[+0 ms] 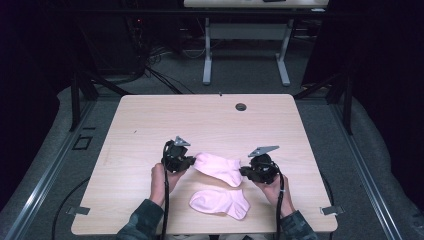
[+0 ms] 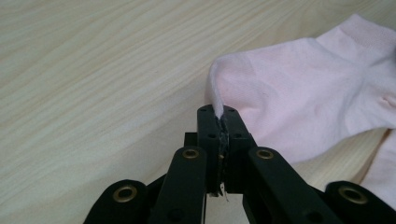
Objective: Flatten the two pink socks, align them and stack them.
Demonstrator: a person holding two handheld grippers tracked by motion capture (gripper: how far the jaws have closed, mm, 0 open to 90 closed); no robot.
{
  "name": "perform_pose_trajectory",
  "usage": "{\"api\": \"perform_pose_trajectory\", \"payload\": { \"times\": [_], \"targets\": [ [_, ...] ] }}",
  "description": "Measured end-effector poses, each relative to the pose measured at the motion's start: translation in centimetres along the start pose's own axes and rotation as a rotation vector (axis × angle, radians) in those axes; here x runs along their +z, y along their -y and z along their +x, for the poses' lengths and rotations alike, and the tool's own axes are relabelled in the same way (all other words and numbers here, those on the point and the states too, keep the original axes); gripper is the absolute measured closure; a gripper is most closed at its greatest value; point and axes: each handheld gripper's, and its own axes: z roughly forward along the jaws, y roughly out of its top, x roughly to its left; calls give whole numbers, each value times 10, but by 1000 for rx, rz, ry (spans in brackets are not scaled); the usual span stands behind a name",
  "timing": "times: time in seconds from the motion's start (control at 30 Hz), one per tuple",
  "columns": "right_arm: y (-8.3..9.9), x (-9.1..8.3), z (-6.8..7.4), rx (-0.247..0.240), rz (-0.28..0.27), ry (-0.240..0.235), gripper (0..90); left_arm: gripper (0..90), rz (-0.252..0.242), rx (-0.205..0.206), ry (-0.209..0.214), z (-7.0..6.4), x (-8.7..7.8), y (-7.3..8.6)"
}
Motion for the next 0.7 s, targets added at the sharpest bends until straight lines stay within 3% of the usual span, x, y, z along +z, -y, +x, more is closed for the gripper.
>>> {"api": "perform_pose_trajectory", "payload": {
  "times": [0.17, 0.2, 0.23, 0.4, 0.7],
  "targets": [
    [-2, -20, 10, -23, -4, -16, 850, 886, -38, -32, 36, -7, -20, 4],
    [-1, -22, 11, -17, -6, -16, 850, 885, -59, -47, 81, -10, -26, 6],
    [0, -26, 12, -16, -9, -21, 850, 886, -64, -43, 95, -11, -29, 7],
    [5, -45, 17, -11, -14, -51, 849, 886, -105, -34, 107, -24, -45, 14],
    [16, -58, 36, -21, -2, -75, 848, 885, -101, -45, 127, -38, -60, 33]
  ]
}}
